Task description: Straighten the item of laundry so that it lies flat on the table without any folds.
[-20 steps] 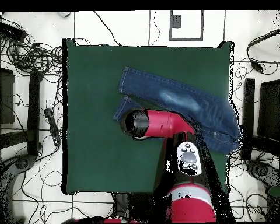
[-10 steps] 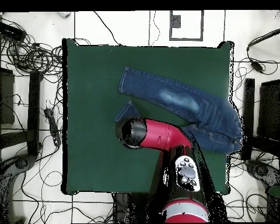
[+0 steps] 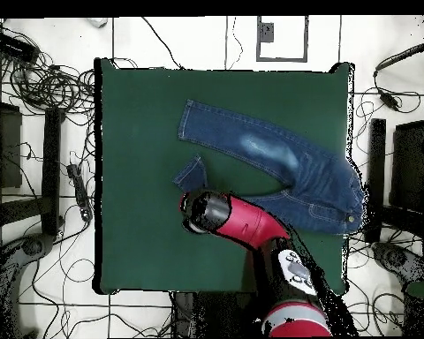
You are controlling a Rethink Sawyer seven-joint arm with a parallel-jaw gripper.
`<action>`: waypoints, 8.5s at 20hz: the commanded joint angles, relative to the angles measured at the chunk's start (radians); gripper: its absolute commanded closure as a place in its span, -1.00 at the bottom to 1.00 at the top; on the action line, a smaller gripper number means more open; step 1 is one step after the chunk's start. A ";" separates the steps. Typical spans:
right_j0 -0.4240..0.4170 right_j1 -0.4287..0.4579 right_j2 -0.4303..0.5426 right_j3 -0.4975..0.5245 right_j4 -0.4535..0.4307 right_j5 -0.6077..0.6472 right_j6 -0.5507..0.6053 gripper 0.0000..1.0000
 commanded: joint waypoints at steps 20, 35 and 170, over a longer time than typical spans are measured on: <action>-0.062 -0.090 0.484 0.307 0.360 0.106 0.241 1.00; -0.031 -0.055 0.385 0.233 0.316 0.076 0.192 1.00; 0.352 0.244 -0.035 -0.377 0.421 0.101 0.518 1.00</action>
